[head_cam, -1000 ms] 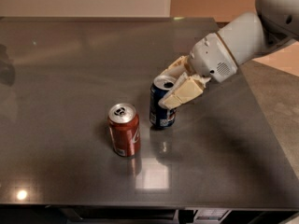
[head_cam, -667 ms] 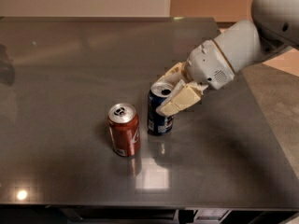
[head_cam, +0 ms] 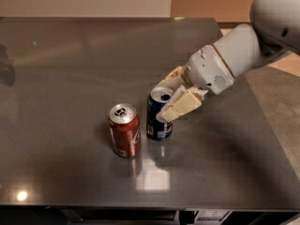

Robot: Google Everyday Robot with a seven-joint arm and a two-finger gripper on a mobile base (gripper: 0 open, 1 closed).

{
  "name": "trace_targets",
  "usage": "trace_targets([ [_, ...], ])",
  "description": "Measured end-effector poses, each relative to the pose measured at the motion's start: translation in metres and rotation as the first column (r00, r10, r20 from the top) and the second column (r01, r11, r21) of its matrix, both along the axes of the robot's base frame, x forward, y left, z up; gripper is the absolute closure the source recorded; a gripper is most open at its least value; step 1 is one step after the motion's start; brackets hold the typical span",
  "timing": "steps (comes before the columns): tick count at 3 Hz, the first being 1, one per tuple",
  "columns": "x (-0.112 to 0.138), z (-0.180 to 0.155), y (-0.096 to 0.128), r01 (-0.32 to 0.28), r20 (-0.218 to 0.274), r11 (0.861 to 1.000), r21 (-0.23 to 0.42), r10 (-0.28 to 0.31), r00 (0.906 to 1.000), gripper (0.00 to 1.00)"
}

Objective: Move pepsi can near coke can

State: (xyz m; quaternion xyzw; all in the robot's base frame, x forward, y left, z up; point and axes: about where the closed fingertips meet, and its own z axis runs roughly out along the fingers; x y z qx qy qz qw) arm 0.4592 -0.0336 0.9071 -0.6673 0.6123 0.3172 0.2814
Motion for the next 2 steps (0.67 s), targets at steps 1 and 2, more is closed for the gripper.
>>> trace_targets([
  [1, -0.0004, 0.0001, 0.0016, -0.002, 0.001, 1.0, 0.0, 0.002, 1.0, 0.0],
  [2, -0.0004, 0.0001, 0.0017, -0.003, 0.001, 1.0, 0.0, 0.003, 1.0, 0.0],
])
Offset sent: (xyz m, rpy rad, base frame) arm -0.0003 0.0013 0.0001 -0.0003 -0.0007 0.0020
